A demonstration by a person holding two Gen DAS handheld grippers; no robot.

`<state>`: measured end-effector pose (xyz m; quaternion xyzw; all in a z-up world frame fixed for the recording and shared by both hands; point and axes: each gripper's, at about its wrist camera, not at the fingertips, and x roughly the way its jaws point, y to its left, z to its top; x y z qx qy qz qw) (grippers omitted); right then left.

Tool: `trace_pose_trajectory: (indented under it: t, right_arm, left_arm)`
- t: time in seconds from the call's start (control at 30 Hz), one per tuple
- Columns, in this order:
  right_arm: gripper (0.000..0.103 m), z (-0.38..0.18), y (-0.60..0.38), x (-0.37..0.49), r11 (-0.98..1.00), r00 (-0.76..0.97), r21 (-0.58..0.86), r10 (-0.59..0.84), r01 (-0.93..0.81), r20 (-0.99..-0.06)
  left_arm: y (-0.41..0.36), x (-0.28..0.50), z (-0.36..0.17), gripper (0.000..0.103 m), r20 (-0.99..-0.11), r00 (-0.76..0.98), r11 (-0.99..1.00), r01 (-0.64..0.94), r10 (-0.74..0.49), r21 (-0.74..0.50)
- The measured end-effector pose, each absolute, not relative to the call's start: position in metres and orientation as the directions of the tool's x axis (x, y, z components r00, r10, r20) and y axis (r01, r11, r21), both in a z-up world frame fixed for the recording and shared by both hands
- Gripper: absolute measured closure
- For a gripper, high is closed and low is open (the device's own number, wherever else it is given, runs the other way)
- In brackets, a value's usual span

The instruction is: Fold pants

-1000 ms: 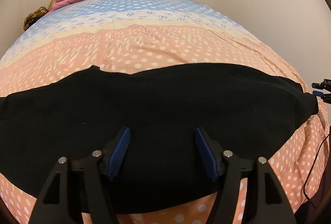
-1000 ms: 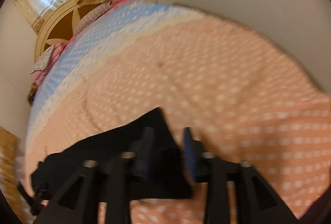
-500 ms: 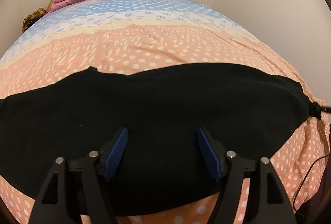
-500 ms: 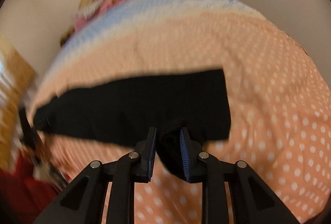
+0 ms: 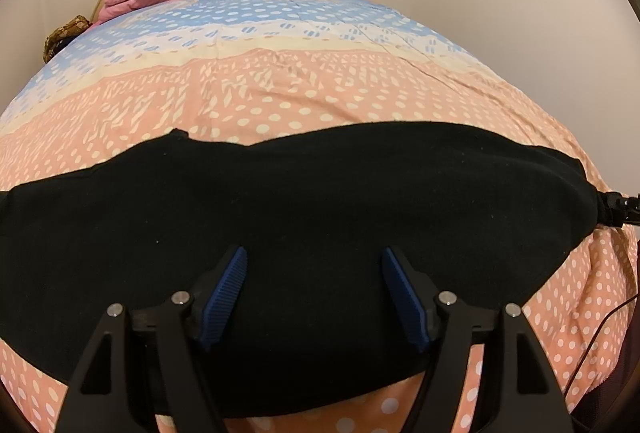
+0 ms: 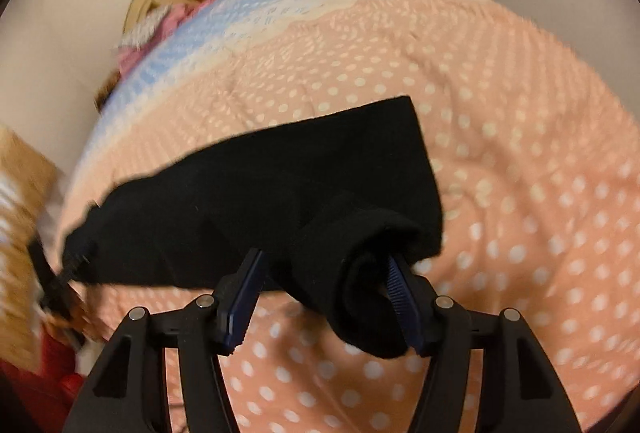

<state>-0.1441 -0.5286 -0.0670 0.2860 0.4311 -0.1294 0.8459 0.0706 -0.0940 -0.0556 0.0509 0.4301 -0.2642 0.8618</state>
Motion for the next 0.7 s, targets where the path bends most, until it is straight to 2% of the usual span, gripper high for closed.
trace_pose_trajectory:
  t: [0.13,0.23,0.27,0.3,0.33,0.4,0.53,0.6,0.63,0.67,0.7]
  right_arm:
    - [0.041,-0.077,-0.553,-0.152,0.648,0.705,0.584,0.101,0.489,-0.702]
    - [0.043,-0.084,-0.573,-0.152,0.535,0.763,0.67,0.07,0.514,-0.642]
    - [0.05,-0.086,-0.575,-0.147,0.533,0.754,0.655,0.047,0.536,-0.656]
    - [0.076,-0.086,-0.574,-0.141,0.547,0.739,0.63,0.031,0.551,-0.673]
    - [0.09,-0.085,-0.572,-0.134,0.573,0.721,0.597,0.016,0.561,-0.693]
    - [0.09,-0.07,-0.564,-0.129,0.622,0.748,0.583,-0.008,0.523,-0.663]
    - [0.09,-0.011,-0.547,-0.151,0.746,0.926,0.621,0.014,0.241,-0.376]
    - [0.09,0.0,-0.548,-0.16,0.778,0.959,0.608,0.027,0.158,-0.283]
    - [0.09,-0.002,-0.555,-0.162,0.795,0.966,0.591,0.024,0.139,-0.259]
    - [0.09,-0.009,-0.562,-0.158,0.805,0.958,0.571,0.011,0.161,-0.285]
    - [0.09,-0.019,-0.571,-0.154,0.807,0.936,0.546,-0.023,0.224,-0.35]
  left_arm:
    - [-0.094,0.07,-0.056,0.03,-0.768,0.494,0.857,0.498,-0.408,-0.135]
    - [-0.094,0.07,-0.056,0.03,-0.768,0.497,0.858,0.497,-0.404,-0.13]
    - [-0.094,0.07,-0.056,0.03,-0.768,0.498,0.858,0.496,-0.404,-0.13]
    - [-0.094,0.07,-0.056,0.03,-0.768,0.498,0.859,0.496,-0.402,-0.128]
    - [-0.094,0.07,-0.055,0.03,-0.769,0.498,0.859,0.496,-0.401,-0.127]
    - [-0.094,0.07,-0.055,0.03,-0.77,0.497,0.859,0.497,-0.399,-0.125]
    - [-0.094,0.07,-0.055,0.029,-0.772,0.497,0.861,0.493,-0.396,-0.124]
    - [-0.093,0.07,-0.055,0.029,-0.771,0.499,0.862,0.492,-0.396,-0.124]
    - [-0.094,0.07,-0.055,0.029,-0.771,0.499,0.861,0.493,-0.396,-0.123]
    - [-0.093,0.07,-0.055,0.029,-0.771,0.5,0.861,0.494,-0.395,-0.122]
    - [-0.093,0.07,-0.055,0.029,-0.77,0.5,0.861,0.494,-0.395,-0.121]
